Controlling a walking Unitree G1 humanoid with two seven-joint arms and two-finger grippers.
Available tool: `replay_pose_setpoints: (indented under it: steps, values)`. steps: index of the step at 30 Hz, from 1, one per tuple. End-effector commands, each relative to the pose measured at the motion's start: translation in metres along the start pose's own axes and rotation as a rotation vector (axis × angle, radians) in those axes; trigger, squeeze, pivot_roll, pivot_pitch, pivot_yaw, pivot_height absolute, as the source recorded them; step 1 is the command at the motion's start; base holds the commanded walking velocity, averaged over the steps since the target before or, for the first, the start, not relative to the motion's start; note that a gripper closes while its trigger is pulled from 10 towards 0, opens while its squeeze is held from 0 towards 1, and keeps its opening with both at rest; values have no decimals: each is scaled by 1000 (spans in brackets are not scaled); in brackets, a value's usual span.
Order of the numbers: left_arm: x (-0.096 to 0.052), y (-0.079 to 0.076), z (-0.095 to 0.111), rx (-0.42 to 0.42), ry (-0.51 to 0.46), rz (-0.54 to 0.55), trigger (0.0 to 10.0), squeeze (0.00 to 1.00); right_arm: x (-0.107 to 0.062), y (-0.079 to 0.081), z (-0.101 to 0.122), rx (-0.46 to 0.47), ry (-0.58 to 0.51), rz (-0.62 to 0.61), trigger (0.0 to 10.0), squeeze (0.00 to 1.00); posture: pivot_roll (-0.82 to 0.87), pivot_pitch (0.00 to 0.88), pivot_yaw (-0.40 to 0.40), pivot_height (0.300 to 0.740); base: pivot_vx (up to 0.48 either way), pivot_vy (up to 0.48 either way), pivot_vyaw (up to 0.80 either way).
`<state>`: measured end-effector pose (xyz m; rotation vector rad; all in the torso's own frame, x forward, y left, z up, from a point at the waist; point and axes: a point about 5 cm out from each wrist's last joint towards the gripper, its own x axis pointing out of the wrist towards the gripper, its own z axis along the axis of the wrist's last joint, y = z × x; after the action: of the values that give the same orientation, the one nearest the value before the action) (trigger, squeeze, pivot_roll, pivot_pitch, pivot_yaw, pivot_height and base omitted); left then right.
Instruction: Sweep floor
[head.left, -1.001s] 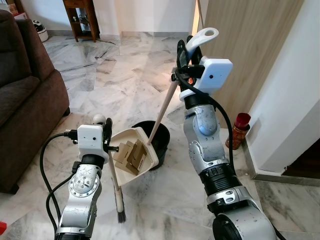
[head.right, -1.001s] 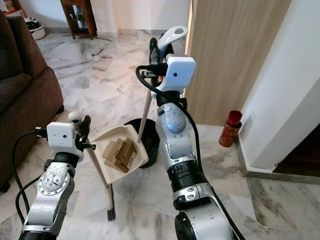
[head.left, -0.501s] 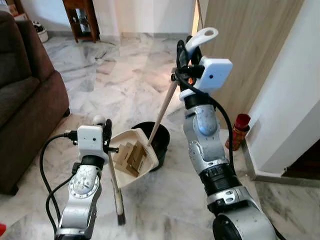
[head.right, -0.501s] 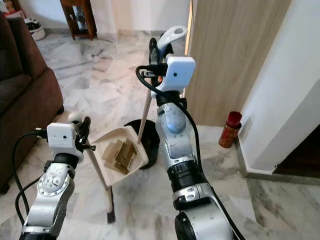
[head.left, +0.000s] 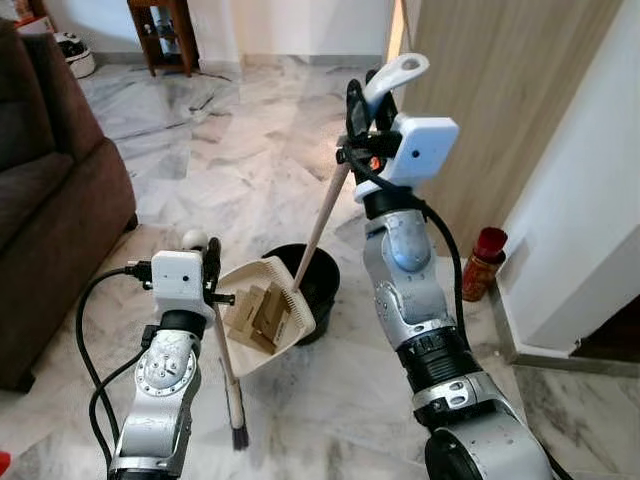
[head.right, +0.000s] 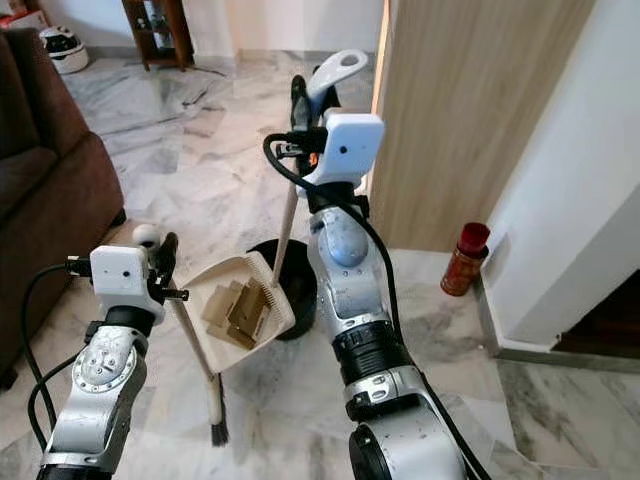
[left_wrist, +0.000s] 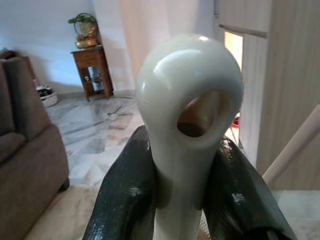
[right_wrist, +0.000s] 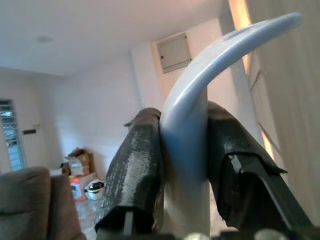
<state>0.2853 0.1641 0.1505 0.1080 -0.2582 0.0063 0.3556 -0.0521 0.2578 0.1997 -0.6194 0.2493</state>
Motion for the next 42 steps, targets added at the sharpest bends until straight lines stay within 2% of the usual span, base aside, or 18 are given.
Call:
replay_pose_setpoints:
  steps: [1,22,31,42]
  values:
    - [2,5,13,20,-56,16,10000,0,7,17,18,34,-94,41,10000,0,37,0,36,740,289,0,0]
    - [3,7,14,25,-62,23,10000,0,7,19,19,57,-97,49,10000,0,41,0,36,740,292,0,65]
    - [3,7,14,24,-61,21,10000,0,7,22,19,45,-101,67,10000,0,45,0,36,740,294,0,519]
    - [3,7,15,25,-63,24,10000,0,7,21,20,69,-103,62,10000,0,47,0,35,740,295,0,0]
